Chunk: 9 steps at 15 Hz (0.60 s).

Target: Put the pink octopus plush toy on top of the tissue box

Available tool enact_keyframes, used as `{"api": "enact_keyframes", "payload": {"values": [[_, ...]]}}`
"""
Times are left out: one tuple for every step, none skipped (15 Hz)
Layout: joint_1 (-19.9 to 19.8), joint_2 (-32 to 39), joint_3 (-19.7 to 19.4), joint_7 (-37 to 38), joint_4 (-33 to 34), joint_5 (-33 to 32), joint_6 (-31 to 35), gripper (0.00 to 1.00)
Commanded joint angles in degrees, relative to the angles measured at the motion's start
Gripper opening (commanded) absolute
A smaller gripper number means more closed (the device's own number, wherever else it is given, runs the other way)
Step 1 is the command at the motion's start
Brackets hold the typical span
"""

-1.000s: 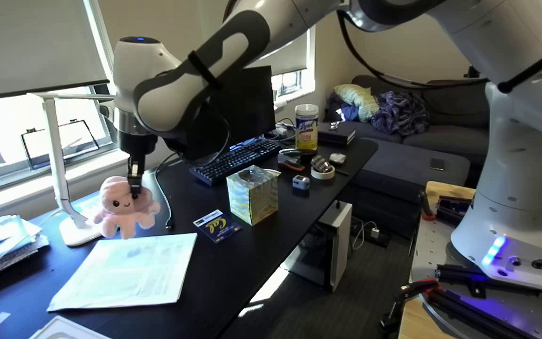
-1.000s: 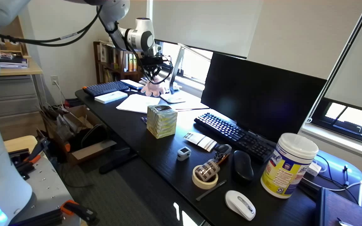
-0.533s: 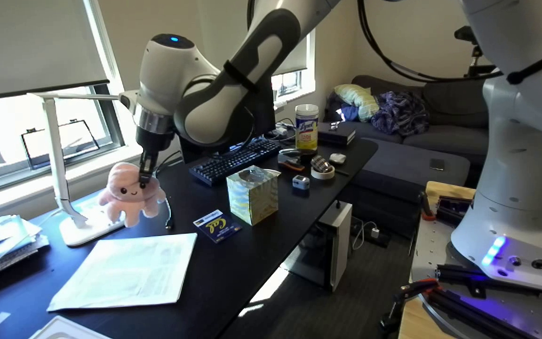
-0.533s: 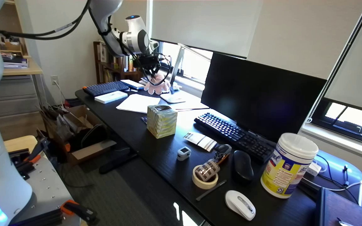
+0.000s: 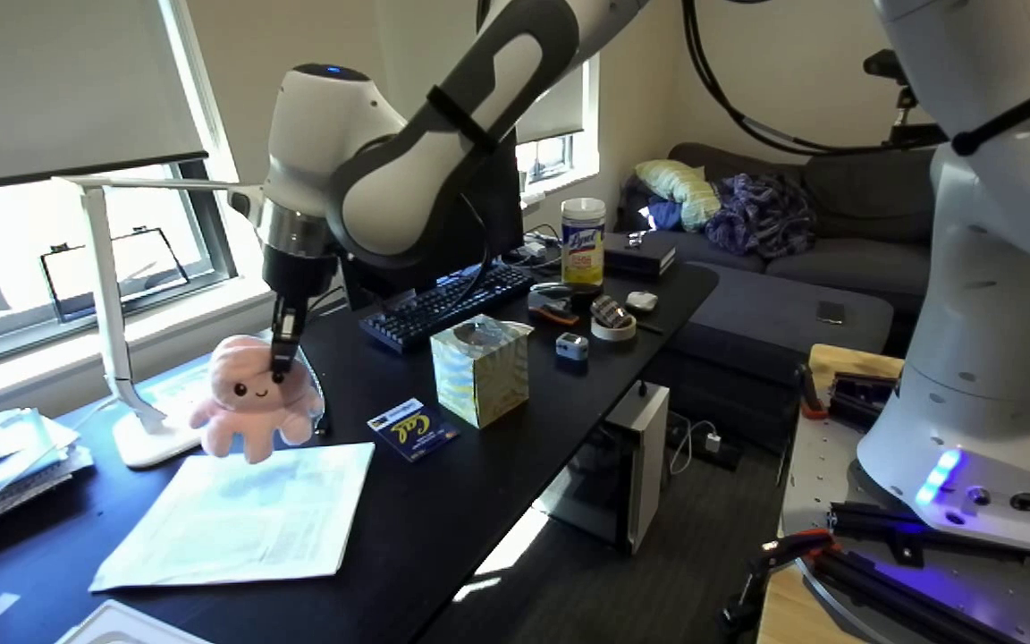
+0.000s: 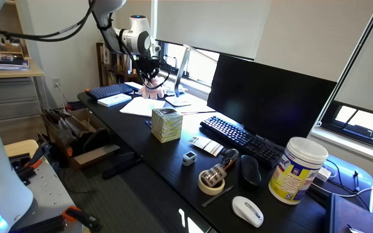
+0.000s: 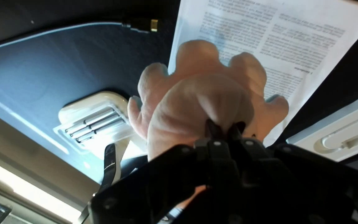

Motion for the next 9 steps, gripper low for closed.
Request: {"api": "enact_keyframes", "payload": {"values": [[-1.09, -8.72, -1.42, 2.59, -10.53, -0.06, -4.37, 0.03], [-0.34, -10.75, -3.26, 5.04, -12.79, -1.18, -6.56, 0.03], [0.09, -12.99, -4.31, 6.84, -15.09, -1.96, -9.2, 0.03], [0.64, -14.91, -5.44, 8.81, -17.05, -3.5, -11.71, 0.03], [1.18, -16.75, -6.04, 10.62, -18.58, -4.87, -15.11, 0.03], [0.9, -17.99, -5.54, 10.7, -19.54, -5.48, -17.45, 0.03], [1.03, -19.14, -5.37, 11.81, -20.73, -7.36, -15.9, 0.03], [0.73, -19.32, -4.85, 12.15, -21.08, -8.33, -13.78, 0.03], [-0.8, -16.2, -4.06, 9.56, -17.89, -6.08, -15.06, 0.06]]}}
